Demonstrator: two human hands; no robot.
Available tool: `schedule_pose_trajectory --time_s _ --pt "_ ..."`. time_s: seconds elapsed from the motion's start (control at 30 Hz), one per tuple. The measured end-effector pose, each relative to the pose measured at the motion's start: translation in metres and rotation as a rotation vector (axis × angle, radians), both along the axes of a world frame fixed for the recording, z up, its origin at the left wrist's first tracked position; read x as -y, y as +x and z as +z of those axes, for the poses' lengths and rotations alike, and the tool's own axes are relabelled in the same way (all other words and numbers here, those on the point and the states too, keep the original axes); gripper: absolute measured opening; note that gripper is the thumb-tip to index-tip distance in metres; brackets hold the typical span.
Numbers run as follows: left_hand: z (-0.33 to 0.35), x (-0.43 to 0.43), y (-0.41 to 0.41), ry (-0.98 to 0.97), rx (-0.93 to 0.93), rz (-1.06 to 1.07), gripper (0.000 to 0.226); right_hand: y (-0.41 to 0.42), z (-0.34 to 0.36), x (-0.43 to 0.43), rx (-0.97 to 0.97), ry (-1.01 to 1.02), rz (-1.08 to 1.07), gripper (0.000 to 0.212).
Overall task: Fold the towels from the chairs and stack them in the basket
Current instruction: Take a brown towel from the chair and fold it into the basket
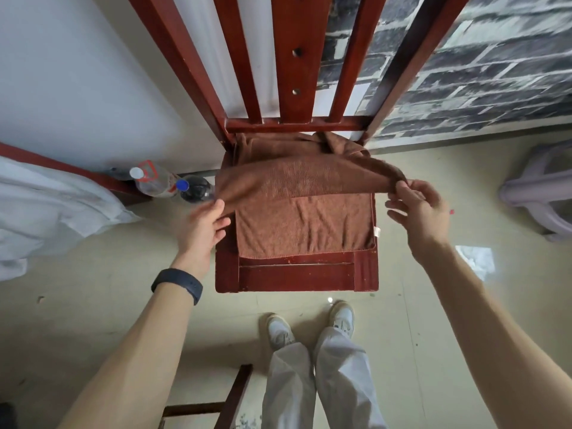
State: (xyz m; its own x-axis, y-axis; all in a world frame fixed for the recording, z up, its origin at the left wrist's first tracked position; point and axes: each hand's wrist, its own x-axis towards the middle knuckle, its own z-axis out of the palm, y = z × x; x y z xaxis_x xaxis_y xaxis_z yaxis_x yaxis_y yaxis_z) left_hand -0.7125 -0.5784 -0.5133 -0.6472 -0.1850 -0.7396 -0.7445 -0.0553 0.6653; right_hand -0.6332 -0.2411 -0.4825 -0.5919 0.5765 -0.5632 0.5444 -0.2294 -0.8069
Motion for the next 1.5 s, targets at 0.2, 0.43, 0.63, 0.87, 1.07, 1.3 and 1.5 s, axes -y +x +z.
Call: schedule_pose_trajectory --time_s 0.2,0.43,0.63,0.87,1.07,1.3,1.5 --pt "-0.073 0.003 0.059 -0.468 0.214 -0.213 0.025 0.06 -0.096 0.002 0.488 0.079 0.152 0.01" --pt "-0.084 -0.004 0.068 -0.423 0.193 -0.157 0.02 0.065 -0.122 0.004 0.552 0.175 0.187 0.016" --pt "-0.08 -0.005 0.069 -0.485 0.192 -0.298 0.024 0.064 -0.116 0.013 0.583 0.197 0.216 0.025" --pt "-0.086 -0.01 0.071 -0.474 0.22 -0.262 0.015 0.065 -0.127 0.013 0.585 0.108 0.116 0.021" --pt "-0.08 -0.013 0.068 -0.252 0.271 -0.014 0.032 0.067 -0.125 0.016 0.512 0.006 0.046 0.012" --pt "-0.053 0.005 0.059 -0.075 0.421 -0.08 0.025 0.071 -0.095 0.009 0.306 -0.211 -0.145 0.016" --pt "0.003 0.02 0.054 0.049 0.367 -0.051 0.018 0.072 -0.043 -0.002 0.21 -0.415 -0.231 0.013"
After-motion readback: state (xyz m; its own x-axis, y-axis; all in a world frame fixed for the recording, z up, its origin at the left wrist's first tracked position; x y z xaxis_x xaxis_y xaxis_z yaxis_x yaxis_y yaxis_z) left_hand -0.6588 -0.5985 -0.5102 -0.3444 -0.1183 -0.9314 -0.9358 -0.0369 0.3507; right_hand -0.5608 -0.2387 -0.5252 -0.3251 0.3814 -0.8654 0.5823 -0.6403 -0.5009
